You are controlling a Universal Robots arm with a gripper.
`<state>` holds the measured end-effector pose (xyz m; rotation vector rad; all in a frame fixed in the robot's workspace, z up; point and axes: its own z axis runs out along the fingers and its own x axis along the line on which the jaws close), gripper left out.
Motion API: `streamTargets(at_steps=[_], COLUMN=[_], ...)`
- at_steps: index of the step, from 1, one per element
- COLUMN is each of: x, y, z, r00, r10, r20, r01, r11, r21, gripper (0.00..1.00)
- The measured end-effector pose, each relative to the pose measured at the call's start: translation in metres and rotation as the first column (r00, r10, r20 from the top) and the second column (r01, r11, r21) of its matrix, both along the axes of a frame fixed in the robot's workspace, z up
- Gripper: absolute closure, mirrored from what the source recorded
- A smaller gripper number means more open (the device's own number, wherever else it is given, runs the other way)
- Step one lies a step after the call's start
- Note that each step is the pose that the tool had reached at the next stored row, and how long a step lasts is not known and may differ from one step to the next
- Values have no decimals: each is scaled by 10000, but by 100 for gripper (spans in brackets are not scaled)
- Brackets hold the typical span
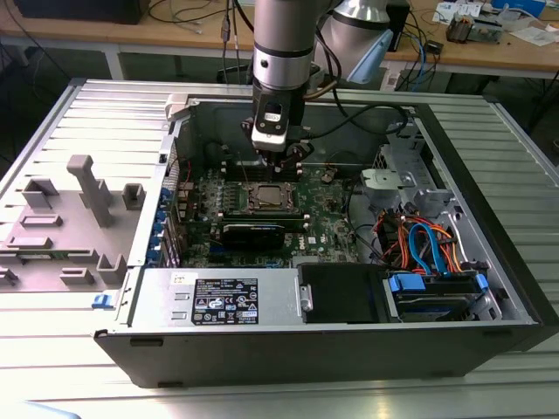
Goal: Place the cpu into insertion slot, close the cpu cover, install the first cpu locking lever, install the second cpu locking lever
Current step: 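Install the first cpu locking lever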
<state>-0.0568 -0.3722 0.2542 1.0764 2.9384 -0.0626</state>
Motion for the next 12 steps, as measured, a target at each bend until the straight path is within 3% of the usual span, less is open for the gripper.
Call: streamTargets(at_steps=[12], x=[0], y=[0], z=[0], r00=[9996], r10=[296], r20=[0], r01=[-296], r11=[9996], r21=[0], gripper=[89])
